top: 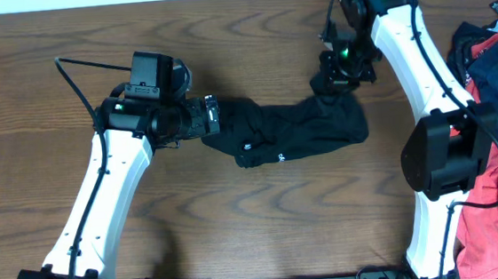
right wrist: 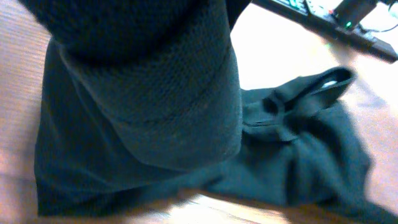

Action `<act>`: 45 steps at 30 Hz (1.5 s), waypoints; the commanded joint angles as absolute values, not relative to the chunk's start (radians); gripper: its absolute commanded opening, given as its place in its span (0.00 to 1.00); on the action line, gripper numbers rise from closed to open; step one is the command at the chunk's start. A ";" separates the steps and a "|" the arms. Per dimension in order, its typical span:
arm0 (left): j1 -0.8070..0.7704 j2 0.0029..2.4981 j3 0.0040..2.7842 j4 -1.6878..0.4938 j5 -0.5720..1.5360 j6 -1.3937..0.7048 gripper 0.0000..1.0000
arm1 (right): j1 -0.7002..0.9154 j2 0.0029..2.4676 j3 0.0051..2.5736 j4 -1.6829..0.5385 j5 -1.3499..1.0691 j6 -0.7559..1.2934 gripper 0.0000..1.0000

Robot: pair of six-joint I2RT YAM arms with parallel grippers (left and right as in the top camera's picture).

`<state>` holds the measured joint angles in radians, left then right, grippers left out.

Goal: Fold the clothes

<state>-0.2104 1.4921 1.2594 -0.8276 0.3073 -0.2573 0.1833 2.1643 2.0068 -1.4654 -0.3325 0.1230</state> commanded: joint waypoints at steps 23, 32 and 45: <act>-0.206 1.499 1.271 -0.829 0.299 -0.241 0.98 | 0.316 2.151 1.921 -1.382 -0.288 0.108 0.75; -0.206 1.499 1.271 -0.831 0.299 -0.241 0.98 | 0.274 2.151 1.921 -1.385 -0.288 0.134 0.60; -0.206 1.499 1.271 -0.832 0.299 -0.241 0.98 | 0.220 2.152 1.685 -1.262 -0.266 0.126 0.69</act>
